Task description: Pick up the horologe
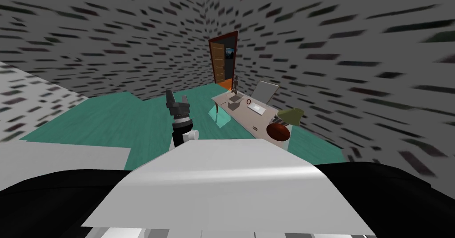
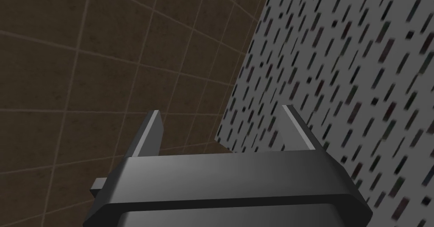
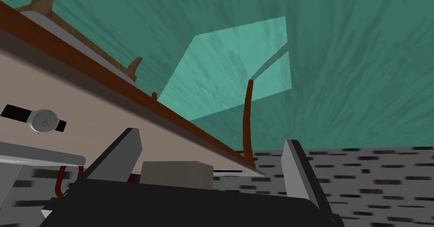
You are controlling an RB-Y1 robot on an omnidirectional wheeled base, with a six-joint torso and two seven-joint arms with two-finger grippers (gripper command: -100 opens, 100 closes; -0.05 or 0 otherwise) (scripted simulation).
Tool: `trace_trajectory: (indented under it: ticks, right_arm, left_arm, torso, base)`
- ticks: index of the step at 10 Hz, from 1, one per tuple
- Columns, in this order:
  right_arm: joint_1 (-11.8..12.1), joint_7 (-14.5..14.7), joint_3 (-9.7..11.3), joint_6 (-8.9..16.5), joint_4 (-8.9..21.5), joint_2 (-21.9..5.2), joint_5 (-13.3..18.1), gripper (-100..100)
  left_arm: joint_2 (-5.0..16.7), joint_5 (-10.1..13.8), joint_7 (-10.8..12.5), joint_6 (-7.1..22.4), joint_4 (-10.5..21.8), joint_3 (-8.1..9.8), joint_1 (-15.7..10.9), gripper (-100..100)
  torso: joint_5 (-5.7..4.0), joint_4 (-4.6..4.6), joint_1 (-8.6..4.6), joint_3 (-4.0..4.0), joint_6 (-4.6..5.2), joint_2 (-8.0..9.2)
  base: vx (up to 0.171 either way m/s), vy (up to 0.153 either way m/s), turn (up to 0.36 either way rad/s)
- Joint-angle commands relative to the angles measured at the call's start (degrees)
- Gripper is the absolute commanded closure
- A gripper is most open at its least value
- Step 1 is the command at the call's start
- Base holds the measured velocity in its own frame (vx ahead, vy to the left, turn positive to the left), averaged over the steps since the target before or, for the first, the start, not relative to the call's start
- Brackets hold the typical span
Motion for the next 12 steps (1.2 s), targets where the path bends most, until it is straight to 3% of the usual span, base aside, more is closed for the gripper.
trace_trajectory:
  ticks: [1, 3, 5, 7, 10, 12]
  right_arm:
    - [-0.19, 1.33, 0.52, 0.06, 2.47, -0.39, 0.24, -100]
    - [-0.64, 5.07, 2.82, 0.75, 6.98, -2.57, 0.86, -100]
    - [-0.78, 6.8, 3.85, 1.03, 10.11, -3.58, 1.08, -100]
    - [-0.93, 9.96, 5.61, 1.45, 16.04, -5.51, 1.34, -100]
    - [-0.96, 11.38, 6.32, 1.59, 18.26, -6.45, 1.37, -100]
    - [-0.99, 13.83, 7.45, 1.77, 22.11, -8.16, 1.3, -100]
  left_arm:
    - [0.0, 0.0, 0.0, 0.0, 0.0, 0.0, 0.0, 0]
    - [0.0, 0.0, 0.0, 0.0, 0.0, 0.0, 0.0, 0]
    - [0.0, 0.0, 0.0, 0.0, 0.0, 0.0, 0.01, 0]
    - [0.0, 0.0, 0.0, 0.0, 0.0, 0.0, 0.01, 0]
    - [0.0, 0.0, 0.0, 0.0, 0.0, 0.0, 0.0, 0]
    - [0.0, 0.0, 0.0, 0.0, 0.0, 0.0, 0.0, 0]
  torso:
    - [0.0, 0.0, 0.0, 0.0, 0.0, 0.0]
    - [0.01, 0.0, 0.07, 0.01, 0.0, 0.03]
    - [0.02, -0.02, 0.06, -0.03, 0.03, -0.03]
    - [0.01, -0.02, 0.04, -0.05, 0.02, -0.07]
    - [0.03, -0.01, 0.13, -0.03, 0.01, -0.03]
    - [0.03, 0.01, 0.11, 0.03, 0.02, 0.07]
  base:
    - [0.087, -0.007, 0.102]
    - [0.107, 0.009, 0.243]
    - [0.089, 0.007, 0.158]
    - [0.135, 0.001, 0.227]
    - [0.088, 0.008, 0.13]
    - [0.085, 0.0, 0.184]
